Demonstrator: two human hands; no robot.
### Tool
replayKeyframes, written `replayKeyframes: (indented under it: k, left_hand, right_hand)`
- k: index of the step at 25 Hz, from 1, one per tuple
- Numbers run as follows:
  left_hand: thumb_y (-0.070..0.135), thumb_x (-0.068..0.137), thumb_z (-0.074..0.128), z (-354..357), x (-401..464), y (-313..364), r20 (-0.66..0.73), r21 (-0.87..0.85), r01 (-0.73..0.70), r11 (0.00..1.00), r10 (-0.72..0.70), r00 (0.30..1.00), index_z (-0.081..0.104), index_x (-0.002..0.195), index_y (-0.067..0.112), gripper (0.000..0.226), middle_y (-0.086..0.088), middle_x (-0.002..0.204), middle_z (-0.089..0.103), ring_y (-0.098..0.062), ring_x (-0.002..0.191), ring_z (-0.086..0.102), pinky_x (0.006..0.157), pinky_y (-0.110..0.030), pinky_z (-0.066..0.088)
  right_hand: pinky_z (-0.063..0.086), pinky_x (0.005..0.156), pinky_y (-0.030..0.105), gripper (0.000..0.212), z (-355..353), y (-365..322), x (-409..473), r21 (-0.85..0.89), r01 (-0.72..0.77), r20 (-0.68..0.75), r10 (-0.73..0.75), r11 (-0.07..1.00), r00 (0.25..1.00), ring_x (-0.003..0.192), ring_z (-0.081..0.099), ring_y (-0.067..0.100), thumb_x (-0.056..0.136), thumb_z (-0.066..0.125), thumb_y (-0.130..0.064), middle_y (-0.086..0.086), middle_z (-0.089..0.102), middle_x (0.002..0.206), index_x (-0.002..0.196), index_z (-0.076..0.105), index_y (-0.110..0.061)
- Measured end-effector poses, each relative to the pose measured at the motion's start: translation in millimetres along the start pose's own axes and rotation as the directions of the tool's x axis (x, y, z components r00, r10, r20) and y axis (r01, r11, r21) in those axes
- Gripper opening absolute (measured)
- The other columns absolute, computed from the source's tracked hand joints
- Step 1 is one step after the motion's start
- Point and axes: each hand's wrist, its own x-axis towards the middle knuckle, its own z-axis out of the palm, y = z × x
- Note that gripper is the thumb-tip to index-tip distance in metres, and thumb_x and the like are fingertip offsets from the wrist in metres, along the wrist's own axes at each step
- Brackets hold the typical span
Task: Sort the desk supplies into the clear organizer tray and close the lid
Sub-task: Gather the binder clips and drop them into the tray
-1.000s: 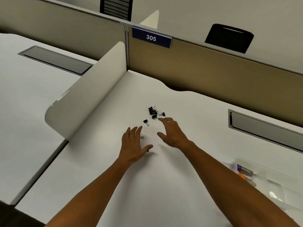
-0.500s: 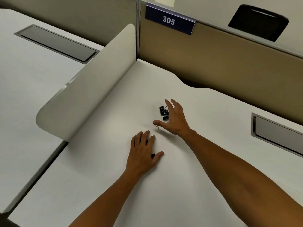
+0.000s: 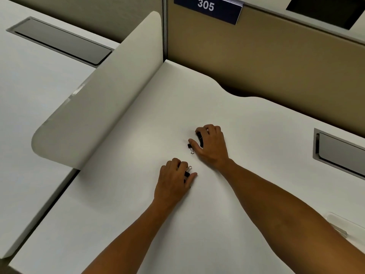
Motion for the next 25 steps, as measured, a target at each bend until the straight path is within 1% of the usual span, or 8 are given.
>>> replayKeyframes:
  k: [5, 11, 14, 17, 19, 21, 23, 25]
  left_hand:
    - [0.042, 0.094, 0.051, -8.5, 4.2, 5.8, 0.002, 0.077, -0.017, 0.997, 0.017, 1.000, 0.053, 0.076, 0.017, 0.031, 0.002, 0.070, 0.050, -0.019, 0.061, 0.044, 0.058, -0.034, 0.040]
    - [0.041, 0.089, 0.056, -16.6, 5.4, 11.0, 0.052, 0.127, -0.033, 0.991, 0.026, 0.998, 0.045, 0.064, 0.018, 0.036, 0.002, 0.055, 0.046, -0.020, 0.050, 0.041, 0.052, -0.033, 0.034]
    - [0.045, 0.089, 0.055, -19.1, 5.7, 12.3, 0.093, 0.146, -0.041, 0.988, 0.028, 0.995, 0.042, 0.062, 0.019, 0.040, 0.004, 0.050, 0.045, -0.018, 0.045, 0.035, 0.050, -0.031, 0.029]
    - [0.047, 0.091, 0.056, -21.2, 7.8, 13.5, 0.146, 0.180, -0.057, 0.982, 0.031, 0.989, 0.037, 0.059, 0.022, 0.045, 0.004, 0.047, 0.047, -0.019, 0.039, 0.032, 0.050, -0.029, 0.023]
    - [0.051, 0.093, 0.052, -23.8, 10.7, 13.5, 0.191, 0.175, -0.033, 0.984, -0.001, 0.982, 0.034, 0.060, 0.023, 0.047, 0.003, 0.047, 0.047, -0.019, 0.038, 0.037, 0.047, -0.027, 0.021]
    - [0.058, 0.095, 0.039, -26.5, 13.6, 13.4, 0.223, 0.168, 0.005, 0.986, -0.043, 0.974, 0.035, 0.064, 0.022, 0.048, 0.005, 0.049, 0.043, -0.017, 0.041, 0.037, 0.044, -0.026, 0.018]
    - [0.062, 0.095, 0.031, -27.7, 16.0, 12.4, 0.205, 0.132, 0.075, 0.988, -0.101, 0.973, 0.036, 0.068, 0.021, 0.050, 0.006, 0.052, 0.042, -0.019, 0.044, 0.040, 0.043, -0.026, 0.022]
    - [0.064, 0.094, 0.033, -30.2, 17.1, 14.0, 0.165, 0.016, 0.202, 0.979, -0.201, 0.965, 0.039, 0.070, 0.019, 0.052, 0.004, 0.055, 0.052, -0.023, 0.048, 0.049, 0.046, -0.030, 0.037]
  right_hand:
    - [0.048, 0.066, 0.036, 0.024, -4.4, -8.4, -27.3, 0.027, -0.015, -0.033, 0.016, 1.000, 0.999, 0.080, 0.049, 0.019, 0.093, 0.054, -0.043, -0.002, 0.054, 0.090, 0.093, 0.060, -0.021]
    - [0.050, 0.056, 0.036, 0.029, -21.1, -12.1, -47.1, -0.063, -0.101, 0.072, 0.106, 0.993, 0.992, 0.076, 0.052, 0.018, 0.092, 0.049, -0.048, -0.004, 0.052, 0.087, 0.087, 0.055, -0.019]
    - [0.049, 0.059, 0.035, 0.028, -26.8, -12.7, -56.5, 0.061, -0.197, 0.079, 0.192, 0.978, 0.978, 0.072, 0.055, 0.016, 0.092, 0.052, -0.046, -0.006, 0.053, 0.087, 0.085, 0.053, -0.019]
    - [0.045, 0.062, 0.024, 0.027, -34.5, -12.9, -63.0, 0.286, -0.365, 0.067, 0.362, 0.886, 0.930, 0.069, 0.057, 0.006, 0.090, 0.056, -0.048, -0.010, 0.056, 0.084, 0.080, 0.053, -0.023]
    - [0.043, 0.062, 0.021, 0.031, -39.5, -15.7, -66.3, 0.402, -0.472, 0.090, 0.479, 0.785, 0.873, 0.069, 0.059, 0.005, 0.087, 0.054, -0.053, -0.010, 0.060, 0.078, 0.076, 0.054, -0.024]
    - [0.044, 0.059, 0.024, 0.037, -46.9, -18.4, -68.7, 0.539, -0.586, 0.191, 0.590, 0.605, 0.785, 0.063, 0.059, 0.009, 0.085, 0.052, -0.057, -0.008, 0.062, 0.071, 0.073, 0.056, -0.022]
    - [0.041, 0.051, 0.028, 0.041, -54.9, -19.1, -71.2, 0.664, -0.680, 0.358, 0.667, 0.310, 0.653, 0.055, 0.054, 0.013, 0.083, 0.054, -0.057, -0.002, 0.059, 0.066, 0.074, 0.058, -0.017]
    - [0.039, 0.046, 0.028, 0.038, -62.6, -18.5, -76.6, 0.714, -0.700, 0.516, 0.661, 0.019, 0.545, 0.055, 0.054, 0.018, 0.087, 0.057, -0.050, 0.004, 0.057, 0.065, 0.082, 0.062, -0.012]
